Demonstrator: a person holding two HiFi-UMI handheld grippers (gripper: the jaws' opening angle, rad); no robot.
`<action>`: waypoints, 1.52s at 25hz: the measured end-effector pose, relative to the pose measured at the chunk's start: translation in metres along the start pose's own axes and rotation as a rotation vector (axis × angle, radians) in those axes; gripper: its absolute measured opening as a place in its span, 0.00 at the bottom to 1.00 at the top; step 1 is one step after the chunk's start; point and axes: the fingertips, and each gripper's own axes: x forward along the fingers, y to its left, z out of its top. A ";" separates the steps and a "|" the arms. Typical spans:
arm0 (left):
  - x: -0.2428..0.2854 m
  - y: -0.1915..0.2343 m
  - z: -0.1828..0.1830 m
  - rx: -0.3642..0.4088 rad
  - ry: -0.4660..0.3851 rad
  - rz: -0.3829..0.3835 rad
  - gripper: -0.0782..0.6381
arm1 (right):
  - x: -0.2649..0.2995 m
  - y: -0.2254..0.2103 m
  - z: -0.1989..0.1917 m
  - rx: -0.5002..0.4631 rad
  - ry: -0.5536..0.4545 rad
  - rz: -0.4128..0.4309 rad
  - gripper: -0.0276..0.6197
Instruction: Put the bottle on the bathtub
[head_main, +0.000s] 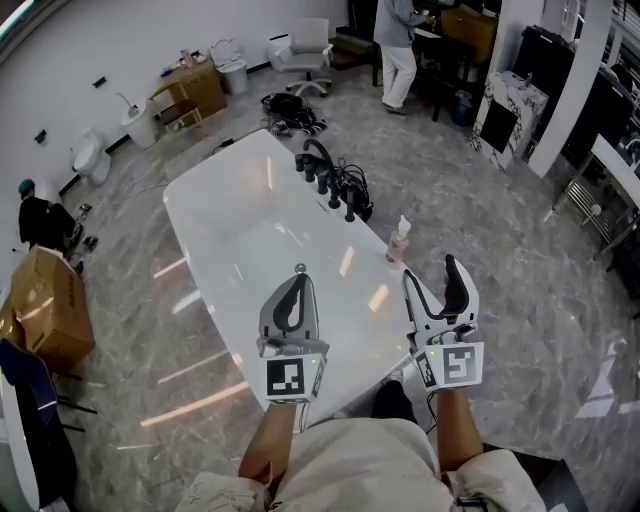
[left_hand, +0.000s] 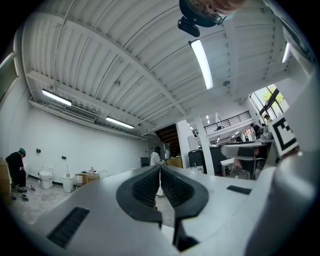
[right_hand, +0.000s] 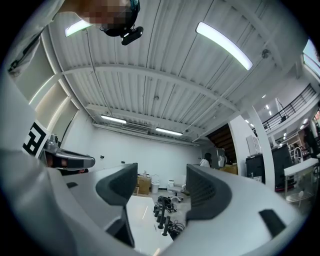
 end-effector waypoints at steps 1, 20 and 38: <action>-0.001 0.001 0.001 0.000 -0.003 0.000 0.12 | -0.002 0.002 0.001 0.001 0.001 0.000 0.49; -0.007 -0.015 -0.003 -0.013 0.009 -0.034 0.12 | -0.016 0.008 -0.016 -0.010 0.051 0.024 0.28; -0.005 -0.024 -0.015 -0.021 0.023 -0.057 0.12 | -0.016 0.015 -0.032 -0.036 0.122 0.011 0.03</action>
